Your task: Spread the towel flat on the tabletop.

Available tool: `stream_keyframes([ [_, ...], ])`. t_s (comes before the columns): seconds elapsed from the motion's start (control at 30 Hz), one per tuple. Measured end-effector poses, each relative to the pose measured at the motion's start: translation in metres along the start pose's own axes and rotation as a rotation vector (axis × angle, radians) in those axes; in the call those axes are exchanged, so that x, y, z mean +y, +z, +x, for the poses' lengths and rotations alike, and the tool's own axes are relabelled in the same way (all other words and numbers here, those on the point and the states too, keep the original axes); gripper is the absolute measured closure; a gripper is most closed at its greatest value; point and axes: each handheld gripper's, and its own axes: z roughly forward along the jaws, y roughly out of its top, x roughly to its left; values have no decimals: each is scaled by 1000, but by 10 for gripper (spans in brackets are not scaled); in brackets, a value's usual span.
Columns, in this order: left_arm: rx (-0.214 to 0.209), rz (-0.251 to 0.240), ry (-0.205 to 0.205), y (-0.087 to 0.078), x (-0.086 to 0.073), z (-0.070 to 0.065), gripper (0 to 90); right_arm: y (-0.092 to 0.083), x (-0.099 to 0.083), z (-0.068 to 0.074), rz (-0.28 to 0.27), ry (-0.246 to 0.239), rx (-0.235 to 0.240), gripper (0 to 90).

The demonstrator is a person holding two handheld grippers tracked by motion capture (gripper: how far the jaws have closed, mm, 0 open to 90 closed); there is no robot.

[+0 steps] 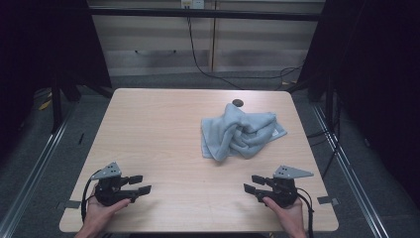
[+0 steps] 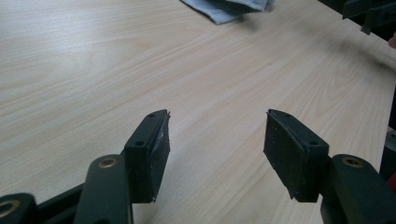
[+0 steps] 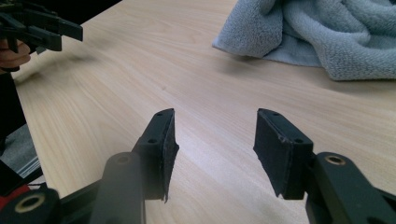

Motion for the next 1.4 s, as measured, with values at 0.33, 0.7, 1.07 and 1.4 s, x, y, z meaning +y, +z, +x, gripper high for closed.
stream_keyframes([
  [0.33, 29, -2, 9, -1, -1, -1, 396, 4, 5, -5, 10, -3, -22, 442],
  [0.7, 17, 10, 27, 2, 1, -7, 395, 19, 27, -21, -9, 20, -29, 378],
  [1.07, 1, -4, 40, 2, 1, -7, 383, 60, 69, -54, 81, -37, -115, 381],
  [1.4, 10, -2, 33, 0, 0, -7, 352, 80, 97, -89, 128, -33, -180, 394],
])
